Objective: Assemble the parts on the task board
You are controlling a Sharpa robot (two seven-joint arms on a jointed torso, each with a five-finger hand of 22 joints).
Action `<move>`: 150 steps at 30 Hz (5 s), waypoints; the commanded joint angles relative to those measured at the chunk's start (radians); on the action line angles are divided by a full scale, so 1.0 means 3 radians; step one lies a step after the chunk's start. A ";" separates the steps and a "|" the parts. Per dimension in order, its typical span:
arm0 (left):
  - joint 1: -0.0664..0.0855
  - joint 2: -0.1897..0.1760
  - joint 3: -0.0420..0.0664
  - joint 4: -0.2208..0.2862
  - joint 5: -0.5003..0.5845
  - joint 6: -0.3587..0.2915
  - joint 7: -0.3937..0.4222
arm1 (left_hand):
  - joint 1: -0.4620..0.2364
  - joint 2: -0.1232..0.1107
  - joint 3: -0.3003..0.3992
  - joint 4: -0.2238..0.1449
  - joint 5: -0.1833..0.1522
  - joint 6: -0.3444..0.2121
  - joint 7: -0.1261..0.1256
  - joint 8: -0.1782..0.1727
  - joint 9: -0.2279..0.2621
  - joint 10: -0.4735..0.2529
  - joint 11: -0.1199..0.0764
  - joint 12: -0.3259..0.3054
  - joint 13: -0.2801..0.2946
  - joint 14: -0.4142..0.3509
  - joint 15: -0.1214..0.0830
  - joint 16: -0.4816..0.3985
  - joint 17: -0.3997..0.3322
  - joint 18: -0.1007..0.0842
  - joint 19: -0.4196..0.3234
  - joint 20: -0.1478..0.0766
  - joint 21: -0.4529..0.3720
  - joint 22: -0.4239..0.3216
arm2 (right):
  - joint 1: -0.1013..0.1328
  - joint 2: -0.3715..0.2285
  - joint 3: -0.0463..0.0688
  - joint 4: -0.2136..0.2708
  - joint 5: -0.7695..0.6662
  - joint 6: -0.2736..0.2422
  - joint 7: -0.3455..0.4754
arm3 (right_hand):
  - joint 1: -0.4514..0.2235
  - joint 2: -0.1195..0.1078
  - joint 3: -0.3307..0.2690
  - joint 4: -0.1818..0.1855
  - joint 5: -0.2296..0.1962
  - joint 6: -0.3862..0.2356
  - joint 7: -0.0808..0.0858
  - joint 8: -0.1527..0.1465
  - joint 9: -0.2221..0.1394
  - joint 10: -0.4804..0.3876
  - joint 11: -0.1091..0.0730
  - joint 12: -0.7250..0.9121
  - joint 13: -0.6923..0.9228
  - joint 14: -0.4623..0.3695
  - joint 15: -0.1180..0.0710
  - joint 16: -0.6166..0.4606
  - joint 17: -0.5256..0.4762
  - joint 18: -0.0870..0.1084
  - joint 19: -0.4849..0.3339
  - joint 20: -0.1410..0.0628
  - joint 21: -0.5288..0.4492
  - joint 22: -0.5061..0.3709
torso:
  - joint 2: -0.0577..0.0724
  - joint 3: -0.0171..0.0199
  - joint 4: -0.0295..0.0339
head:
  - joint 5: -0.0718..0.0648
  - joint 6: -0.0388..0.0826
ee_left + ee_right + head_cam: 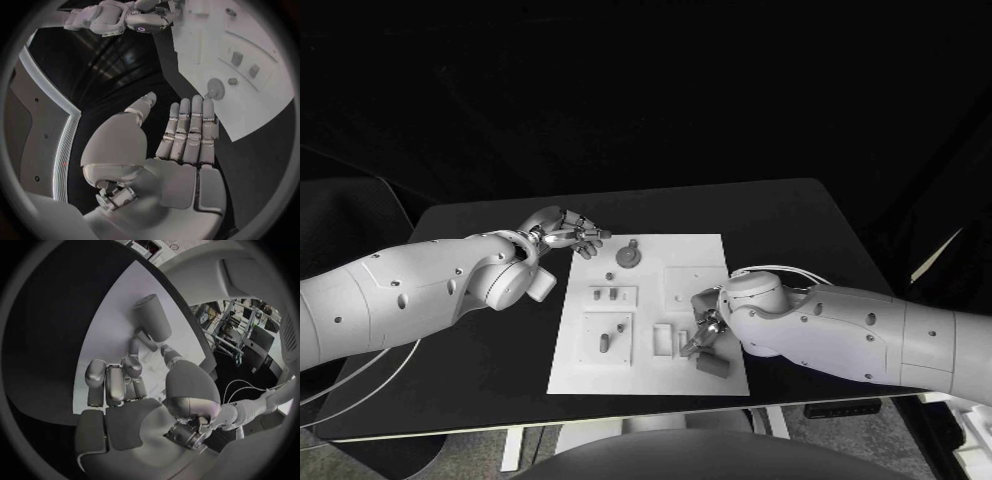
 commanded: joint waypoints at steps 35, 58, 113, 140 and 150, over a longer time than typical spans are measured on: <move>0.0005 0.0005 0.0002 -0.0019 -0.0010 0.0011 0.0000 | -0.0027 -0.0003 -0.0005 0.0018 -0.0006 0.0019 -0.0002 0.0018 0.0005 0.0017 -0.0005 -0.0021 0.0002 0.0015 -0.0002 -0.0023 -0.0007 0.0053 0.0005 -0.0013 -0.0010 0.0003 | 0.0032 -0.0219 -0.0002 0.0175 -0.0289 -0.0447 0.0050 | 0.0081 0.0053 -0.0004 -0.0121 0.0002 0.0063 0.0077 -0.0048 -0.0005 -0.0010 0.0023 0.0012 -0.0014 -0.0053 0.0005 0.0041 -0.0056 0.0098 -0.0014 -0.0025 0.0366 0.0010 | 0.0018 0.0000 0.0004 | -0.0005 0.0043; 0.0005 -0.0001 0.0002 -0.0049 -0.0005 0.0014 0.0001 | -0.0029 -0.0002 -0.0006 0.0019 -0.0005 0.0021 -0.0002 0.0018 0.0005 0.0015 -0.0005 -0.0023 0.0002 0.0014 -0.0002 -0.0024 -0.0008 0.0053 0.0004 -0.0014 -0.0012 0.0003 | 0.0201 -0.0714 0.0010 0.0626 0.0029 -0.0685 0.0349 | 0.0222 -0.0051 0.0004 -0.0314 0.0010 -0.0191 0.0128 -0.0220 -0.0071 -0.0038 0.0026 0.0005 -0.0027 -0.0070 0.0006 0.0014 -0.0077 0.0098 -0.0026 -0.0022 0.0337 0.0005 | 0.0023 0.0001 0.0003 | -0.0003 0.0069; 0.0004 -0.0003 0.0001 -0.0104 -0.0011 0.0063 -0.0020 | -0.0030 -0.0007 -0.0009 0.0016 -0.0005 0.0025 -0.0003 0.0017 0.0004 0.0014 -0.0005 -0.0029 0.0001 0.0010 -0.0001 -0.0028 -0.0012 0.0053 -0.0002 -0.0016 -0.0015 0.0004 | -0.0090 -0.1076 -0.0196 0.1010 -0.0666 -0.1274 0.0727 | 0.0701 -0.0218 -0.0215 -0.0395 0.0013 -0.0343 0.0143 -0.0187 -0.0112 -0.0519 0.0201 0.0037 0.0009 -0.0544 0.0134 -0.0079 -0.0101 0.0033 -0.0402 0.0106 0.0156 -0.0072 | 0.0042 -0.0003 0.0008 | 0.0000 0.0025; 0.0004 -0.0015 0.0001 -0.0101 -0.0027 0.0144 -0.0085 | -0.0032 -0.0010 -0.0011 0.0016 -0.0006 0.0026 -0.0003 0.0017 0.0004 0.0012 -0.0004 -0.0033 0.0001 0.0005 0.0000 -0.0031 -0.0015 0.0053 -0.0005 -0.0016 -0.0018 0.0003 | -0.0186 -0.0988 -0.0196 0.0889 -0.0842 -0.1226 0.0731 | 0.0762 -0.0190 -0.0193 -0.0423 0.0017 -0.0234 0.0126 -0.0132 -0.0082 -0.0514 0.0198 0.0050 0.0011 -0.0537 0.0129 -0.0064 -0.0099 0.0043 -0.0396 0.0103 0.0169 -0.0071 | 0.0041 -0.0004 0.0009 | 0.0002 -0.0001; 0.0004 -0.0023 0.0001 -0.0094 -0.0031 0.0168 -0.0100 | -0.0035 -0.0011 -0.0013 0.0017 -0.0006 0.0027 -0.0003 0.0016 0.0004 0.0009 -0.0003 -0.0036 0.0000 0.0002 0.0001 -0.0033 -0.0016 0.0052 -0.0007 -0.0015 -0.0019 0.0003 | -0.0204 -0.0945 -0.0195 0.0839 -0.0877 -0.1251 0.0740 | 0.0880 -0.0139 -0.0149 -0.0467 0.0022 -0.0144 0.0111 -0.0086 -0.0051 -0.0498 0.0193 0.0067 0.0013 -0.0528 0.0123 -0.0046 -0.0097 0.0052 -0.0390 0.0103 0.0182 -0.0070 | 0.0043 -0.0007 0.0013 | 0.0000 0.0003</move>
